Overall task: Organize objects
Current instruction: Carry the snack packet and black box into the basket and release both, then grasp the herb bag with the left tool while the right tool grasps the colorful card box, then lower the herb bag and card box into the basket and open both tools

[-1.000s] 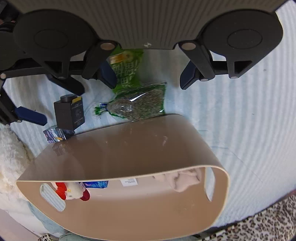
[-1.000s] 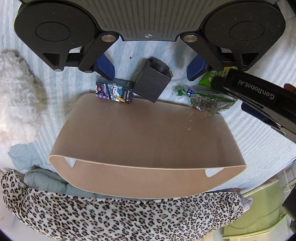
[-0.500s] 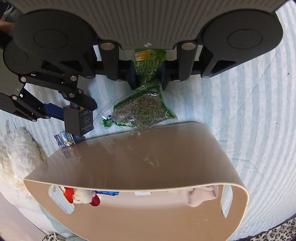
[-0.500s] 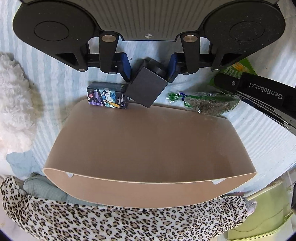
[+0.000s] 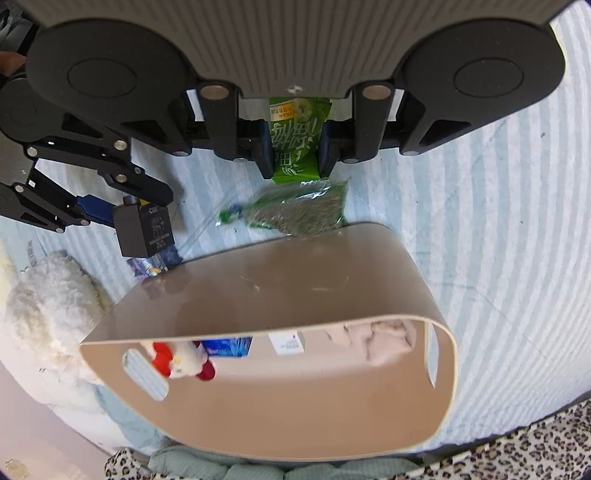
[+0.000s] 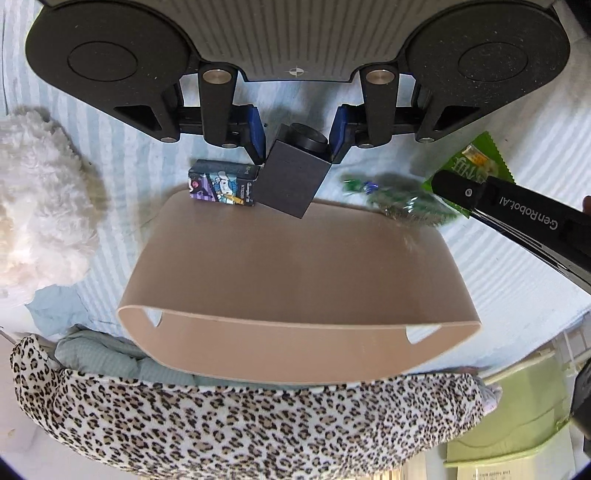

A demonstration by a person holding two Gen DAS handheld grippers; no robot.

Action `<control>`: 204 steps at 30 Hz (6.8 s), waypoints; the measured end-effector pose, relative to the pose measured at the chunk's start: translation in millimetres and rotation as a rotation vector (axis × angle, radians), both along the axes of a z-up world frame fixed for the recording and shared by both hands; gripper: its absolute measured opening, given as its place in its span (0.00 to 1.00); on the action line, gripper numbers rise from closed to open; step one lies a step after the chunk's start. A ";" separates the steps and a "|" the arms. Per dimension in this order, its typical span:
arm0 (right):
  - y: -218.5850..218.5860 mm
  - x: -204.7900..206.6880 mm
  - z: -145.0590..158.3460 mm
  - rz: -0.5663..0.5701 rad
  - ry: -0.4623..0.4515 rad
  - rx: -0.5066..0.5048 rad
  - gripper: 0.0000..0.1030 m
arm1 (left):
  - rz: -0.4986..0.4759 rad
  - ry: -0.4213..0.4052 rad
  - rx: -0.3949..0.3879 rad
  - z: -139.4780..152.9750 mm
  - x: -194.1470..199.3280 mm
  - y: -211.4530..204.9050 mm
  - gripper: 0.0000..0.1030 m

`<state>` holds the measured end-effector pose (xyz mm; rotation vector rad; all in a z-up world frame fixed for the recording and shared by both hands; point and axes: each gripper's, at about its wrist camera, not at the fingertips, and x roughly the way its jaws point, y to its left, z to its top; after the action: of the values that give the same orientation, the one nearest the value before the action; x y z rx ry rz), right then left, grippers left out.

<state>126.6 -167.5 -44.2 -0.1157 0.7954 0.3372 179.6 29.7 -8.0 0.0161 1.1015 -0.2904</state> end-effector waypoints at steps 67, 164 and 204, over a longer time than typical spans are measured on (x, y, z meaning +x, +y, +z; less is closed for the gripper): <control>-19.3 52.8 76.7 -0.066 -0.280 -0.016 1.00 | 0.253 -0.316 0.086 68.1 13.9 -9.6 0.82; -44.6 30.0 110.8 -0.073 -0.313 0.103 0.46 | 0.153 -0.338 -0.048 100.1 6.4 -13.7 0.31; -20.9 40.4 118.5 -0.116 -0.206 -0.006 1.00 | 0.244 -0.305 0.148 91.8 13.5 -21.2 0.75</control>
<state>166.9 -188.3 74.2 -0.1078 0.5961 0.2088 193.1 8.5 83.8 0.0555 0.8096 0.0144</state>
